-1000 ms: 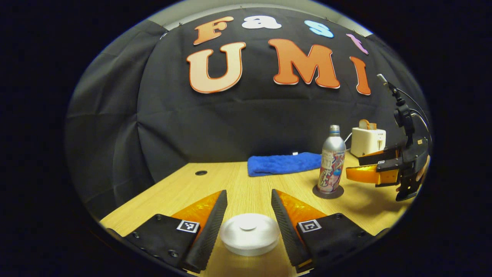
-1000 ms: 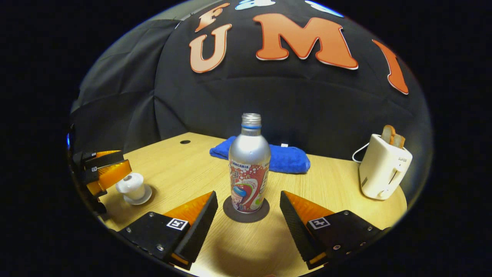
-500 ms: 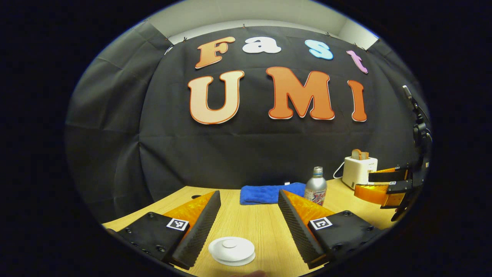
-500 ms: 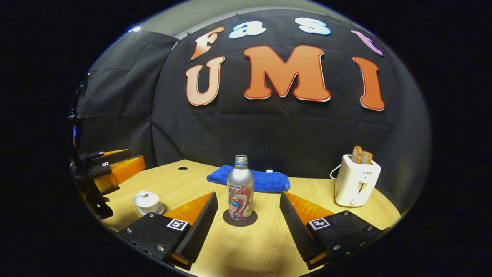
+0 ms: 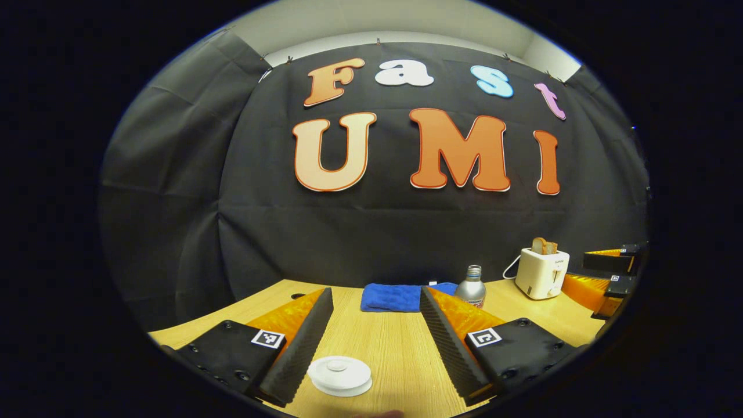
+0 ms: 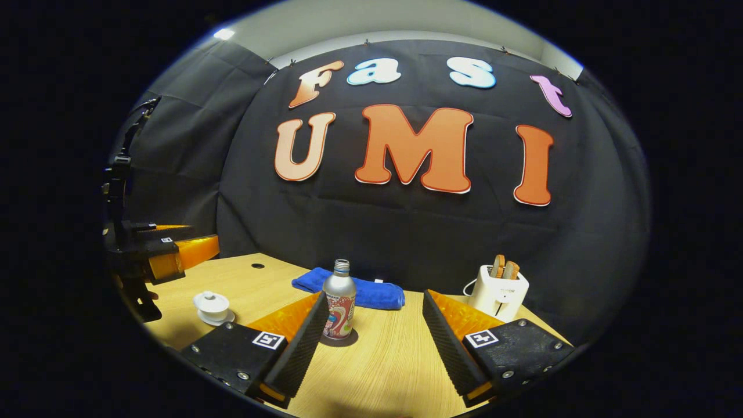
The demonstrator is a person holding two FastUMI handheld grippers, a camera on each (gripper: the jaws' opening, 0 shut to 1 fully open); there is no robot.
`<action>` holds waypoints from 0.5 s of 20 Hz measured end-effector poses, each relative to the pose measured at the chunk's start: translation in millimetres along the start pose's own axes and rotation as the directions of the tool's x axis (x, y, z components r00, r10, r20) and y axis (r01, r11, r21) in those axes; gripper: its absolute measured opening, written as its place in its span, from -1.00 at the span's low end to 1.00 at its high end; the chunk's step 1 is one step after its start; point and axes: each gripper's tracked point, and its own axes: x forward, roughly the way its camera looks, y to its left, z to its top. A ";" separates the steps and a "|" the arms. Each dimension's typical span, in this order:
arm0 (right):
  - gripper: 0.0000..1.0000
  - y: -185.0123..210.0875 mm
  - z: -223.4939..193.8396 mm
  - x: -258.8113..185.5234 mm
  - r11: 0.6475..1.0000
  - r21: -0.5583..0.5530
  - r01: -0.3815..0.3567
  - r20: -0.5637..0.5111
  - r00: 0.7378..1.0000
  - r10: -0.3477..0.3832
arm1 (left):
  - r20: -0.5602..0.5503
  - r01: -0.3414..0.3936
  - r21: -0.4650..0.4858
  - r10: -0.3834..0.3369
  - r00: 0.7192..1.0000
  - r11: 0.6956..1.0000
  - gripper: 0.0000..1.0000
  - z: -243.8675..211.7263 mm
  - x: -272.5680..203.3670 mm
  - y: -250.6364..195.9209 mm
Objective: Open the teacup lid with one hand, grasp the water bottle and pour water into the teacup with the other hand; after pouring, place the water bottle on the coaster and then close the teacup lid.
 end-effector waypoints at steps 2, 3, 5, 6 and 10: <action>0.94 -2.9 -3.6 -2.5 1.000 0.006 0.006 -0.009 1.000 -0.006 | 0.000 -0.006 0.000 0.006 1.000 1.000 0.98 0.4 -1.7 -0.1; 0.94 -5.1 -5.9 -2.9 1.000 0.009 0.012 -0.014 1.000 -0.011 | 0.003 -0.010 0.000 0.010 1.000 1.000 1.00 2.5 -2.9 0.6; 0.94 -7.2 -8.5 -2.9 1.000 0.010 0.012 -0.026 1.000 -0.012 | 0.015 -0.026 -0.004 0.026 1.000 1.000 0.87 7.1 -3.3 5.0; 0.94 -6.9 -8.2 -3.6 1.000 0.012 0.008 -0.024 1.000 -0.008 | 0.023 -0.035 0.005 0.035 0.999 0.999 0.97 9.2 -4.4 5.8; 0.94 -7.7 -12.0 -7.3 1.000 0.004 0.010 -0.029 1.000 -0.010 | 0.028 -0.020 -0.010 0.021 0.999 1.000 0.97 10.4 -7.7 -0.7</action>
